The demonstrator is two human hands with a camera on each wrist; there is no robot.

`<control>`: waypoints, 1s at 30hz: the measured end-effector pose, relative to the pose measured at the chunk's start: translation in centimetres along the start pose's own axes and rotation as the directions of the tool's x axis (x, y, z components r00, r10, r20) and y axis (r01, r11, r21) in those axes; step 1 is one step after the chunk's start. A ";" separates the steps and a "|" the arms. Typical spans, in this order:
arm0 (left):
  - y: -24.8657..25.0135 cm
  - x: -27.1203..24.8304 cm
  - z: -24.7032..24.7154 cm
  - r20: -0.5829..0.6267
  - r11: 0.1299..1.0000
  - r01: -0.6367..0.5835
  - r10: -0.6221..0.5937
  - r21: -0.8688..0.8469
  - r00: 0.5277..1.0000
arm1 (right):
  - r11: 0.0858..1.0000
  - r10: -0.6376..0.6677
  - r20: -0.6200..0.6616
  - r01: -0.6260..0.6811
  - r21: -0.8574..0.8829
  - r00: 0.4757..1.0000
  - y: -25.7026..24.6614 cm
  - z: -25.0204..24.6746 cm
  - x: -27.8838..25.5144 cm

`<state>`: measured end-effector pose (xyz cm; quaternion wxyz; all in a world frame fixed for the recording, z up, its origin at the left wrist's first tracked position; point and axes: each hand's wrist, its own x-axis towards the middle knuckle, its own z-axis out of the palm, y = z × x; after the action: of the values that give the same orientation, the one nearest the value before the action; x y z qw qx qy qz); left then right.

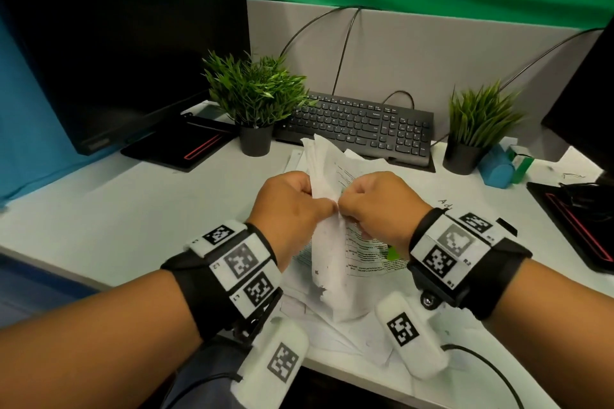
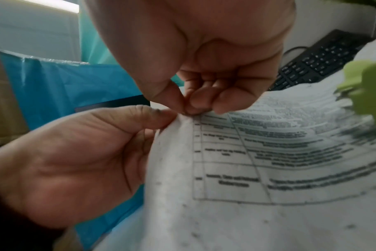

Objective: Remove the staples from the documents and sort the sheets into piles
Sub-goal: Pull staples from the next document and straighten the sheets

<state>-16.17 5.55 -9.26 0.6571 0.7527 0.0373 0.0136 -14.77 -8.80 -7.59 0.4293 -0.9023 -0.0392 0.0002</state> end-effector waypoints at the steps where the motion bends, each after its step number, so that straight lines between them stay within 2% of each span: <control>1: 0.2 0.0 0.1 -0.007 1.000 0.011 -0.011 0.001 1.000 | 0.999 -0.035 -0.008 0.035 -0.025 0.999 0.1 -0.1 0.0; 4: 0.7 -0.3 0.7 -0.015 0.999 0.039 -0.038 0.010 0.999 | 0.940 -0.194 0.031 0.195 -0.281 0.980 0.0 -0.4 -0.5; 5: 0.8 -0.4 0.9 -0.024 0.999 0.024 -0.024 0.033 0.999 | 0.931 -0.206 0.043 0.209 -0.298 0.978 0.1 -0.5 -0.6; 10: 1.2 -0.5 1.2 -0.018 0.986 -0.048 0.052 0.158 0.998 | 0.996 -0.076 0.052 0.077 -0.033 0.996 1.1 -0.9 0.5; 17: 0.4 0.3 1.2 0.042 0.961 -0.085 0.076 0.262 0.996 | 0.999 -0.048 0.110 0.050 -0.011 0.993 0.9 -1.0 0.5; 20: 0.1 0.7 1.4 0.033 0.956 -0.096 0.091 0.278 0.995 | 0.995 -0.009 0.104 -0.001 0.096 0.995 0.2 -1.0 0.6; 26: -0.1 2.4 -0.3 0.029 0.950 0.000 -0.009 0.312 1.000 | 0.967 0.002 0.102 -0.028 0.253 0.995 -0.6 -2.7 0.8; 27: 0.4 2.4 -0.8 -0.019 0.938 -0.010 0.018 0.347 1.000 | 0.962 -0.003 0.111 -0.028 0.273 0.994 -0.5 -3.1 0.8; 28: 0.9 2.3 -1.4 -0.077 0.901 -0.056 0.099 0.430 0.992 | 0.957 -0.011 0.120 -0.024 0.288 0.993 -0.4 -3.3 0.7; 29: 1.6 1.9 -1.8 -0.101 0.852 -0.129 0.207 0.507 0.973 | 0.953 -0.025 0.133 -0.017 0.304 0.991 -0.3 -3.5 0.6; 30: 2.3 1.5 -2.1 -0.068 0.810 -0.228 0.312 0.541 0.948 | 0.948 -0.042 0.148 -0.008 0.319 0.988 -0.2 -3.6 0.5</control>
<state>-14.70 7.48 -6.76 0.4122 0.8977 -0.0174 0.1544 -14.18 -11.45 -5.14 0.5651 -0.8180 -0.0793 0.0722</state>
